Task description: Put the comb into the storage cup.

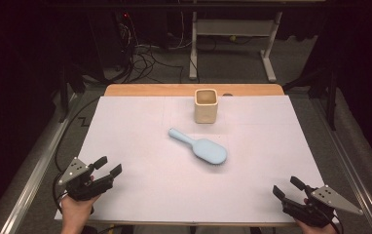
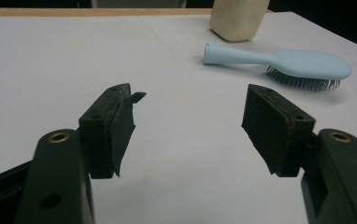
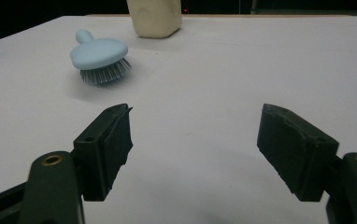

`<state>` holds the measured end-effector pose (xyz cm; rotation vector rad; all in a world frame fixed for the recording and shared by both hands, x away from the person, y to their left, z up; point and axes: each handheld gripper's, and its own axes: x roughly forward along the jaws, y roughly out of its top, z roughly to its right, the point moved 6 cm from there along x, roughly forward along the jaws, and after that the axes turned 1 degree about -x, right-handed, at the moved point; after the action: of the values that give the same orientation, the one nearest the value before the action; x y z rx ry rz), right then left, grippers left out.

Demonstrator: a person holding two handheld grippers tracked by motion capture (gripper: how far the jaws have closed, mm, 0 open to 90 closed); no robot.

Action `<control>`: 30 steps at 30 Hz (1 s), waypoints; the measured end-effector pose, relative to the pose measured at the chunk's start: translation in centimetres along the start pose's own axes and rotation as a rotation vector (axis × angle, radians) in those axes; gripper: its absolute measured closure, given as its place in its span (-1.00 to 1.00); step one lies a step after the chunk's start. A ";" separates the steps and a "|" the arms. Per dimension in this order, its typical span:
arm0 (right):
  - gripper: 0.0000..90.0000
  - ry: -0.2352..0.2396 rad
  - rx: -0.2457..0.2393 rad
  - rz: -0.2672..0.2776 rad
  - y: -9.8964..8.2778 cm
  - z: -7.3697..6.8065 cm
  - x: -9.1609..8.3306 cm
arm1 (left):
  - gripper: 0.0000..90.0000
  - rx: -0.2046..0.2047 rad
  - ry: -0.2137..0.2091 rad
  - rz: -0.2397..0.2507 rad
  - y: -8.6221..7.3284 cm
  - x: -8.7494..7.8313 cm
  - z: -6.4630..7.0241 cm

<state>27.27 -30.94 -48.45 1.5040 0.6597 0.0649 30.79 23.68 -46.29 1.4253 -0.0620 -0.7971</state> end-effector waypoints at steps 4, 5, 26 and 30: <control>-0.41 0.000 0.000 0.001 0.0 0.0 0.0 | -0.21 0.005 -0.011 0.002 0.5 0.5 0.4; -0.40 0.001 0.000 0.001 0.0 0.0 0.0 | -0.21 0.001 -0.019 0.006 0.7 0.7 0.5; -0.42 0.003 0.003 0.005 0.1 0.0 -0.1 | -0.19 0.048 -0.042 0.000 2.8 3.3 2.1; -0.42 0.005 0.004 0.005 0.0 -0.1 -0.1 | -0.19 0.052 -0.045 -0.010 2.9 3.9 2.2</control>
<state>27.20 -30.91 -48.38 1.5093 0.6609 0.0714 33.94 19.55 -44.88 1.4575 -0.1112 -0.8415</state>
